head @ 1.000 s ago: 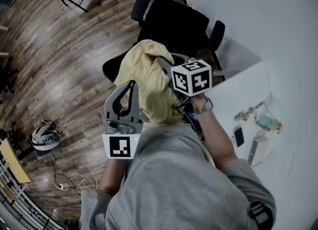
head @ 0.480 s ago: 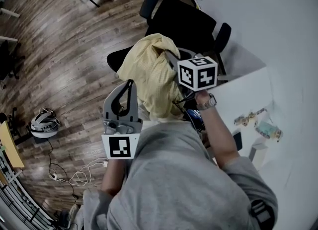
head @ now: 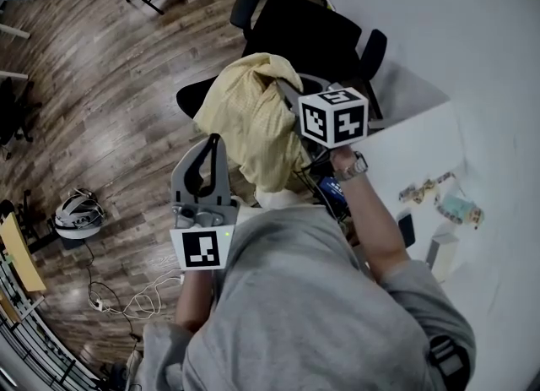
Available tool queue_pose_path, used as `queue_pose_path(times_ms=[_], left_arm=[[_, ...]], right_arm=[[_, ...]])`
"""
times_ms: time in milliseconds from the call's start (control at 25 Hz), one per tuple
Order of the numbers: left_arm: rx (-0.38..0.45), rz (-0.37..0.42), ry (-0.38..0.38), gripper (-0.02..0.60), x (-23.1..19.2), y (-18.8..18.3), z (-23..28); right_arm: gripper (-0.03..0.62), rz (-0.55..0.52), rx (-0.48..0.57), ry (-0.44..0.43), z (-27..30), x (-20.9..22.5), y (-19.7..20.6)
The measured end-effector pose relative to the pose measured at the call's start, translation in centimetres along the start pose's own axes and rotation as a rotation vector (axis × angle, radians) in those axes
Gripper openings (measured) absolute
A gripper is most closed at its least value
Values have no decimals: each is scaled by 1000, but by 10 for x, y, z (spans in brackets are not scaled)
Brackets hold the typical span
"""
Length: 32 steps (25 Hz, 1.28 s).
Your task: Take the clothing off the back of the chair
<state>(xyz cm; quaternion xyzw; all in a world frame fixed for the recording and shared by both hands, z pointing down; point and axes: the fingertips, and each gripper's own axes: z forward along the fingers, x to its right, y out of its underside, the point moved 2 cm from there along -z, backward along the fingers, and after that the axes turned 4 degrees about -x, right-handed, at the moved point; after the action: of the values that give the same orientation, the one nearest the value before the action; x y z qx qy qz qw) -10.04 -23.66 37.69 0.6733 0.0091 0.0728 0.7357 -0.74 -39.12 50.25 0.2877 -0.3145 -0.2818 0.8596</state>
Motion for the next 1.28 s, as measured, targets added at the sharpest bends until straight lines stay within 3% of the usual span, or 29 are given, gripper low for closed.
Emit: queue_pose_path(times_ms=[480,920,1280], left_arm=[[3,-8,42,32,-4,6,-27],[-5,-8,134,32,-10,15,-52],[10,-2,141,32,-18,13,-73]], right_arm=[[91,-10,44,63,-15,-7,1],[91,12,120,155,-37,-16,6],[91,-2,163,204,-53,-26,6]])
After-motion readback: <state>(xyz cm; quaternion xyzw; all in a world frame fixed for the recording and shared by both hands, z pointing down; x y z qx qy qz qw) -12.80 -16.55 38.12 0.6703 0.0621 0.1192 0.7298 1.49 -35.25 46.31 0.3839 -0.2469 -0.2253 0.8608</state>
